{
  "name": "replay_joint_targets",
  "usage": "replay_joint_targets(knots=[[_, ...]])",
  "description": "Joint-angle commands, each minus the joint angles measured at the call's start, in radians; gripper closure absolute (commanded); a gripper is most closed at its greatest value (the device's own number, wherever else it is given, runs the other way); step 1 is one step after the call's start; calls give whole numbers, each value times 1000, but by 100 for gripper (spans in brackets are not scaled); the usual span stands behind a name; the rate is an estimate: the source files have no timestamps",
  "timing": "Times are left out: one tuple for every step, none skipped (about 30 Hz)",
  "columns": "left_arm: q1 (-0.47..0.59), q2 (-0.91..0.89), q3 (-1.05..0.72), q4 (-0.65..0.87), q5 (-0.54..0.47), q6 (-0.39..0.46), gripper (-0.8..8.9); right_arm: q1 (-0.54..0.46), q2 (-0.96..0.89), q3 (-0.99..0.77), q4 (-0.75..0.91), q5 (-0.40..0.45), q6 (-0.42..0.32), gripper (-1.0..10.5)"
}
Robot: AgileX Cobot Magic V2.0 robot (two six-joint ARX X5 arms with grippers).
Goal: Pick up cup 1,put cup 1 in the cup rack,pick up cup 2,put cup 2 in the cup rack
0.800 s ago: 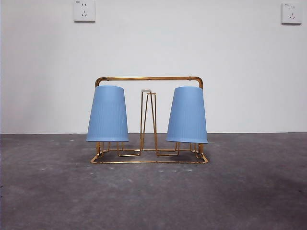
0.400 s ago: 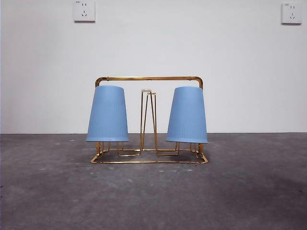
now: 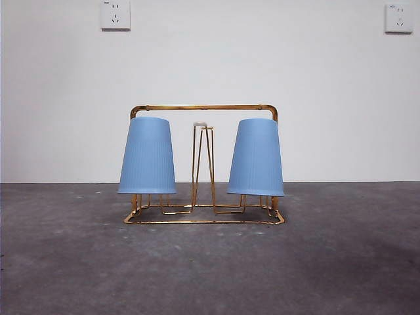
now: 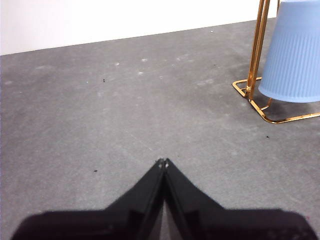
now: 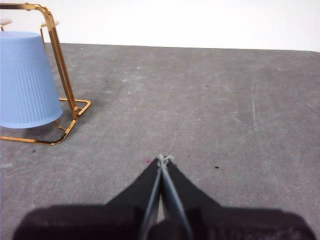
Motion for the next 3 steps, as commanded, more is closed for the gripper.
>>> replay_joint_targets(knots=[[3,0,-8,9,-1,-10,817,-1,0,-10,6,5,7,942],[3,0,-8,9,-1,-10,817,-1,0,-10,6,5,7,943],[3,0,-8,9,-1,-10,817,-1,0,-10,6,5,7,943]])
